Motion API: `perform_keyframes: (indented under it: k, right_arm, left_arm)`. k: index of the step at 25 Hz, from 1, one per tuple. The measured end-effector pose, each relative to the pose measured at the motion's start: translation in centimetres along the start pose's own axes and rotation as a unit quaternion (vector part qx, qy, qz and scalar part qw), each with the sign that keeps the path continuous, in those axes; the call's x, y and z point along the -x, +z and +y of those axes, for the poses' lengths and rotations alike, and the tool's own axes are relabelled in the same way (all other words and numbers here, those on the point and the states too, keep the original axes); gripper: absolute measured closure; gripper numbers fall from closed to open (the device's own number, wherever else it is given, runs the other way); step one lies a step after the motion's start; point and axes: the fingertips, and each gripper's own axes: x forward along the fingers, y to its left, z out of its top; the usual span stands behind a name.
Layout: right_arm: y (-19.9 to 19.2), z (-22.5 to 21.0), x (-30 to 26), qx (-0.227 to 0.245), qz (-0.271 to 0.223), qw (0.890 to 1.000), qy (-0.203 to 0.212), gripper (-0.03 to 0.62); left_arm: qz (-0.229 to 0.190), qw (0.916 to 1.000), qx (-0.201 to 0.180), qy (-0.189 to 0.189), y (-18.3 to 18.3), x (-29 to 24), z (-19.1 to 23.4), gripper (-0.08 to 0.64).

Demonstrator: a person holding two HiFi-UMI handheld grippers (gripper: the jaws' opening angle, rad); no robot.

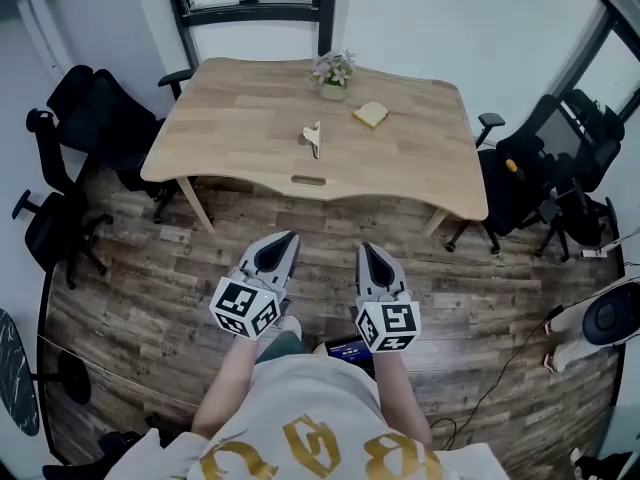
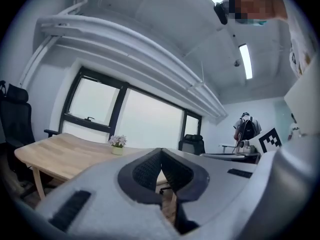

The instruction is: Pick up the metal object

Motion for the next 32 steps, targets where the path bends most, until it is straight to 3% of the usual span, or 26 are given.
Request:
perform_keyframes:
  k: [4, 12, 18, 26, 32]
  right_arm:
    - [0.0, -0.4, -0.2, -0.001, -0.006, 1.0, -0.002, 0.581]
    - [-1.0, -2.3, -4.7, 0.002, 0.011, 1.0, 0.003, 0.581]
    - [-1.9, -6.4, -12.9, 0.001, 0.035, 0.999, -0.012, 0.581]
    - [0.4, -10.9, -27.1, -0.005, 0.042, 0.998, -0.039, 0.581]
    - [1.2, -13.5, -33.0, -0.006, 0.051, 0.997, -0.064, 0.581]
  left_arm:
    - [0.009, 0.9998, 0.011, 0.013, -0.4, -0.3, 0.6, 0.541]
    - [0.016, 0.9989, -0.004, 0.044, -1.3, -4.2, 4.8, 0.541]
    - [0.025, 0.9983, 0.019, 0.05, -2.1, -11.5, 11.3, 0.541]
    - [0.042, 0.9983, 0.017, 0.035, 0.4, -22.2, 22.3, 0.541]
    - [0.038, 0.9984, 0.04, 0.015, 1.3, -28.3, 27.7, 0.541]
